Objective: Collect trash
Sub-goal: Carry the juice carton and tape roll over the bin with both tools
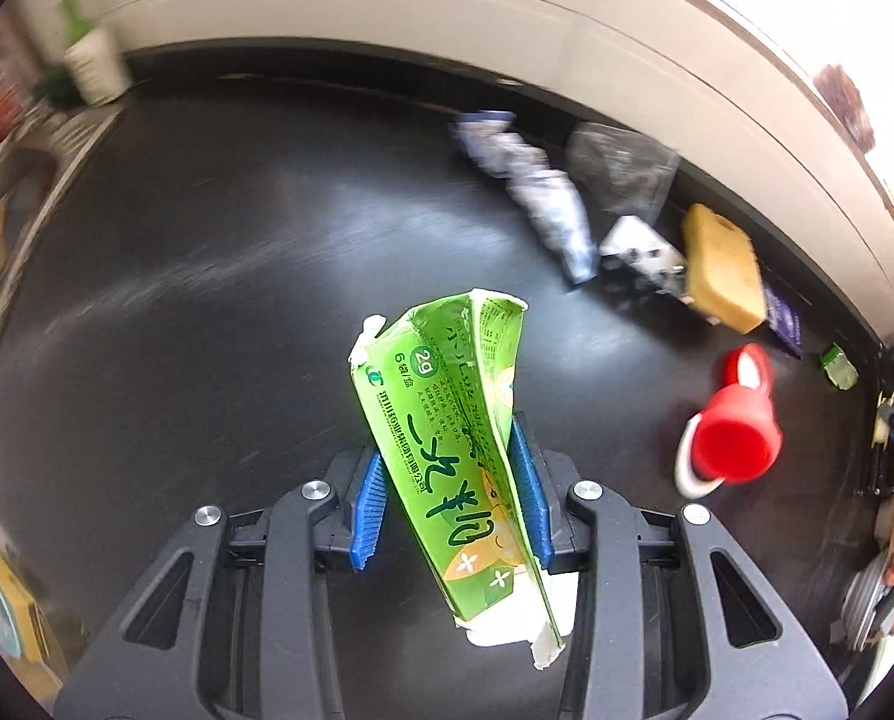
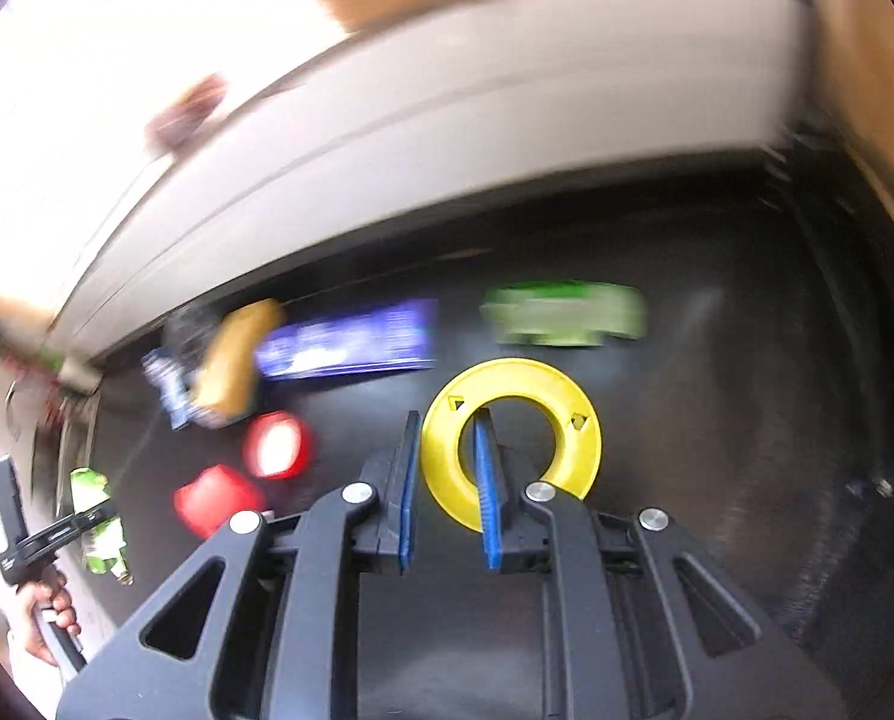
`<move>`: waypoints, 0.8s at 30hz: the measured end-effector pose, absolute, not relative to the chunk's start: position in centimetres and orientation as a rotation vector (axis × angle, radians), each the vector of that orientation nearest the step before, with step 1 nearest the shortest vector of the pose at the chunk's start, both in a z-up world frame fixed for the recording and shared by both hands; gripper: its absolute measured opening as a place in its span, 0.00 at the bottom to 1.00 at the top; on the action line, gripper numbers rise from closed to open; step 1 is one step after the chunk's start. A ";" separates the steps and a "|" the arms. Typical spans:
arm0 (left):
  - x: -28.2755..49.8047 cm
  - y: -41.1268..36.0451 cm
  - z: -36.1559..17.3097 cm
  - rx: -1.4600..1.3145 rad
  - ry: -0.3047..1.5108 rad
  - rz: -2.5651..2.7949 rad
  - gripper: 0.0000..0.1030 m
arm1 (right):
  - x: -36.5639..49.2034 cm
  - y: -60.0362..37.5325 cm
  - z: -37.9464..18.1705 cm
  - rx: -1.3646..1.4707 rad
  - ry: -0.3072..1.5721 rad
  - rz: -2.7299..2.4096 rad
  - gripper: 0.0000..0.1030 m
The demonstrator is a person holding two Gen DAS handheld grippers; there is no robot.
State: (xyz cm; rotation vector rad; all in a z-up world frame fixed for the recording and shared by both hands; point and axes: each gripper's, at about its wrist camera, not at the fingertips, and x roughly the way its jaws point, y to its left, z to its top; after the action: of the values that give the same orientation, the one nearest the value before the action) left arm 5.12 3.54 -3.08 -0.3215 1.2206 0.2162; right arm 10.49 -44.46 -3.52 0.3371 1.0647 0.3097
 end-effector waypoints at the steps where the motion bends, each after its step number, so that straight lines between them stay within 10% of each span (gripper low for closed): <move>1: 3.3 4.9 -2.8 -0.332 1.217 0.233 0.36 | 10.7 -42.4 -3.0 0.300 1.060 0.361 0.17; 24: -38.2 22.9 2.8 -0.765 1.000 0.878 0.36 | -14.5 5.1 2.3 -0.438 1.025 1.426 0.17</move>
State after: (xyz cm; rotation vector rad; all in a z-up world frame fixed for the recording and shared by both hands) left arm -38.23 22.87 2.78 -0.7654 0.9998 0.8784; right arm -14.52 5.10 2.33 -0.4384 1.0254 1.4260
